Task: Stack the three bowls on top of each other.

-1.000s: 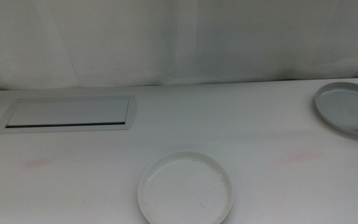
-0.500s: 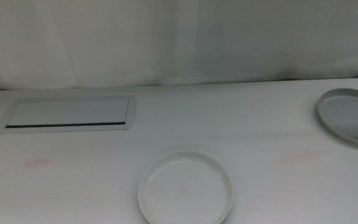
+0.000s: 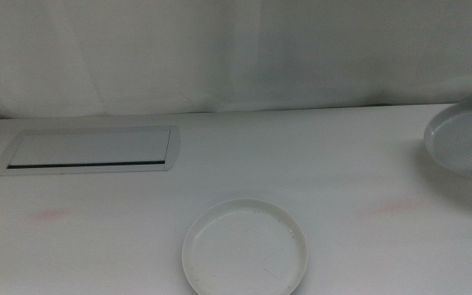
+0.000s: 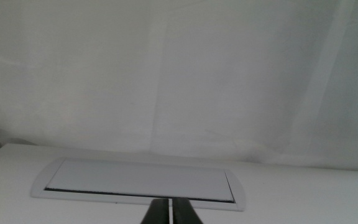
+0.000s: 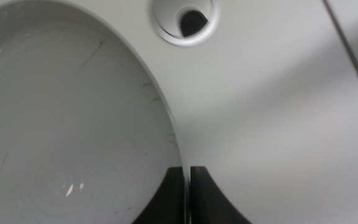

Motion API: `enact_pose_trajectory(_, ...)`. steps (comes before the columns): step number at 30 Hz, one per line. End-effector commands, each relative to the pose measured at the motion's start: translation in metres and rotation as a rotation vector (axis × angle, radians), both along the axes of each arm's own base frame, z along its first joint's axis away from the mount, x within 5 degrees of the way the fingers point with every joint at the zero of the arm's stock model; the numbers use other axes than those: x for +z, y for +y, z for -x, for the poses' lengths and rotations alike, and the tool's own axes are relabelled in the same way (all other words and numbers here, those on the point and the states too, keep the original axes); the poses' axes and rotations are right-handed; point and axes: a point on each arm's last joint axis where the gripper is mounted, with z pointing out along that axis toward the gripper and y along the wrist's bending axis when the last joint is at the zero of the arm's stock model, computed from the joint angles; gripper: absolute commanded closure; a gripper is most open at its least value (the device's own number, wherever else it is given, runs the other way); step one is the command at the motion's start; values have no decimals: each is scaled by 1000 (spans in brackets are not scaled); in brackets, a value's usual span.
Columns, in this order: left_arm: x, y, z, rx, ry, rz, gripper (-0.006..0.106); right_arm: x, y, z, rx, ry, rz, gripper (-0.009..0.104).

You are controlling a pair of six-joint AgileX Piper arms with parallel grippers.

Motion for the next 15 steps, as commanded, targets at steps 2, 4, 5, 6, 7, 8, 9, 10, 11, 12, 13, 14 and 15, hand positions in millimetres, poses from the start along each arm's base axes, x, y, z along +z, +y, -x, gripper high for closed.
enact_pose_trajectory(2, -11, 0, 0, -1, 19, 8, 103, 39, 10, 15, 42, -75, -45, 98)
enact_pose_trajectory(4, -11, 0, 0, -1, 19, 8, 103, 56, 21, 21, 66, -110, -94, 98)
enact_pose_trajectory(5, -11, 0, 0, -1, 19, 8, 103, 64, 27, 25, 79, -121, -107, 98)
enact_pose_trajectory(6, -11, 0, 0, -1, 19, 8, 103, 70, 31, 29, 92, -124, -110, 98)
enact_pose_trajectory(7, -11, 0, 0, -1, 19, 8, 103, 78, 38, 33, 111, -133, -111, 98)
enact_pose_trajectory(8, -11, 0, 0, -1, 19, 8, 103, 85, 45, 36, 132, -143, -110, 98)
enact_pose_trajectory(9, -11, 0, 0, -1, 19, 8, 103, 92, 54, 39, 156, -155, -107, 98)
enact_pose_trajectory(10, -11, 0, 0, -1, 19, 8, 103, 98, 63, 42, 184, -166, -106, 98)
enact_pose_trajectory(11, -11, 0, 0, -1, 19, 8, 103, 104, 74, 45, 216, -173, -108, 98)
enact_pose_trajectory(12, -11, 0, 0, -1, 19, 8, 103, 107, 83, 47, 244, -176, -110, 98)
enact_pose_trajectory(13, -11, 0, 0, -1, 19, 8, 103, 110, 95, 49, 277, -174, -116, 98)
enact_pose_trajectory(14, -11, 0, 0, -1, 19, 8, 103, 111, 107, 51, 313, -168, -122, 98)
enact_pose_trajectory(15, -11, 0, 0, -1, 19, 8, 103, 111, 116, 51, 343, -158, -128, 98)
